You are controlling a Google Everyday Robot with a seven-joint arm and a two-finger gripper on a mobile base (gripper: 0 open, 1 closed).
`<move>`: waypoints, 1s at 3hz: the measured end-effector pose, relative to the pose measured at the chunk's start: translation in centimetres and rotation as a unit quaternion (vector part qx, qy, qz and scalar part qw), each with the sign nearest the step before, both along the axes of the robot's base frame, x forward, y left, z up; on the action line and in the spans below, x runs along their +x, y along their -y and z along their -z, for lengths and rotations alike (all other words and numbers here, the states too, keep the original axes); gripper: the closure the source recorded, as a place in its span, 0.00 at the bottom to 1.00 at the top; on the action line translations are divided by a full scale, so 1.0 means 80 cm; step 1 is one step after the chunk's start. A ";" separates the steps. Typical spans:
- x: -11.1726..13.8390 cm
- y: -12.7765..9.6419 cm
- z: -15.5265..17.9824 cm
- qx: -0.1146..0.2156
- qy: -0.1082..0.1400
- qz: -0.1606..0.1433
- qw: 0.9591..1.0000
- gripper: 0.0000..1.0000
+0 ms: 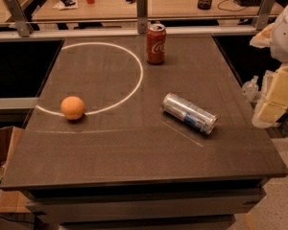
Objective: Place redbull can upright
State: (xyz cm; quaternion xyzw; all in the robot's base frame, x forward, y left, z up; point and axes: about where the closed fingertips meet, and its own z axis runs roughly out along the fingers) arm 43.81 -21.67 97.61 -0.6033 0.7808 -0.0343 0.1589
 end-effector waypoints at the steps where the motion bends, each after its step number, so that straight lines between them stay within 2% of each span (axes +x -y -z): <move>1: 0.000 0.000 0.000 0.000 0.000 0.000 1.000 0.00; 2: 0.005 -0.010 0.006 -0.001 -0.006 0.030 1.000 0.00; 3: 0.012 -0.043 0.043 -0.004 -0.041 0.077 0.996 0.00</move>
Offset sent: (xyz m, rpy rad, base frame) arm 0.0121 0.0275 -0.0243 -0.0079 0.0667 -0.2126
